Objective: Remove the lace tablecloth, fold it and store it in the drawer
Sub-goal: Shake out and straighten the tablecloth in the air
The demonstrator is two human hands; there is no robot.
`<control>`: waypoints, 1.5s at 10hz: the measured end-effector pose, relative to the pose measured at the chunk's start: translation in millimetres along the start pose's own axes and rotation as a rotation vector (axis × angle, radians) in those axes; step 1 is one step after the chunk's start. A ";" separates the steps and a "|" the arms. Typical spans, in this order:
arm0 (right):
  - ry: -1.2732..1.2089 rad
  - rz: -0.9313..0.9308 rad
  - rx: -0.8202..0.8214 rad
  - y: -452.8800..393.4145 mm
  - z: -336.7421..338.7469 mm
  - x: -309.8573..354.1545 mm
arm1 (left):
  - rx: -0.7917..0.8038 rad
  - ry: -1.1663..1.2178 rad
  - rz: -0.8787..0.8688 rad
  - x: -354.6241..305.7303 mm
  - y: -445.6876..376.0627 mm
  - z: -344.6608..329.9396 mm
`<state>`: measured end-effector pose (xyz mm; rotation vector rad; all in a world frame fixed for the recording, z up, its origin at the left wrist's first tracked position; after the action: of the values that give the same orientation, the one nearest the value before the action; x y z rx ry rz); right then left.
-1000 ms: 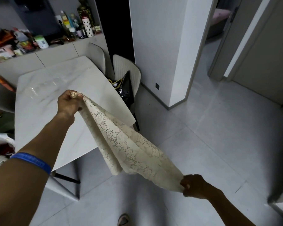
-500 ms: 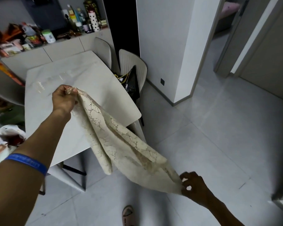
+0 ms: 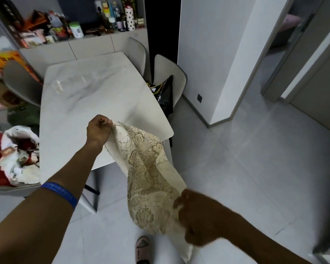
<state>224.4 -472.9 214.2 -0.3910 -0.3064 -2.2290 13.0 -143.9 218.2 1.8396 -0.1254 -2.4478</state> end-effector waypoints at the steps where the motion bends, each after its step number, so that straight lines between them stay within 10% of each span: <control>1: -0.588 -0.536 -0.103 12.0 -35.7 -10.0 | -0.077 0.028 0.043 14.1 -4.3 14.0; 2: -0.061 -0.360 0.023 26.8 -56.6 -21.3 | -0.080 0.053 0.063 25.3 -3.3 20.7; 4: -0.163 -0.889 0.006 109.4 -79.0 -83.0 | -0.159 0.068 0.055 23.5 -8.8 52.2; 6: 0.188 -1.102 0.371 140.8 -124.9 -87.9 | -0.047 0.027 -0.051 10.1 -10.0 63.7; 8: 0.320 -1.316 -0.077 146.0 -132.2 -86.2 | -0.012 0.023 -0.088 4.9 -7.6 60.0; 13: -0.614 -1.406 -1.274 139.7 -19.3 -164.2 | -0.111 -0.021 0.072 18.2 -17.2 63.4; 15: -0.327 -1.535 -1.116 167.0 3.4 -178.9 | -0.202 -0.043 0.172 42.6 -18.1 76.6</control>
<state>463.0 -450.7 164.3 -1.4826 0.8640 -3.6577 -72.6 -129.2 196.7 1.6229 -0.0354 -2.2906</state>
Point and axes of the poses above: each hand's wrist, its own y-axis away from the middle knuckle, its own z-axis out of the back of the hand, x = y × z, the point moved 1 cm from there along -y, towards the middle knuckle, and after that the axes turned 2 degrees about z, right-handed, at the moved point
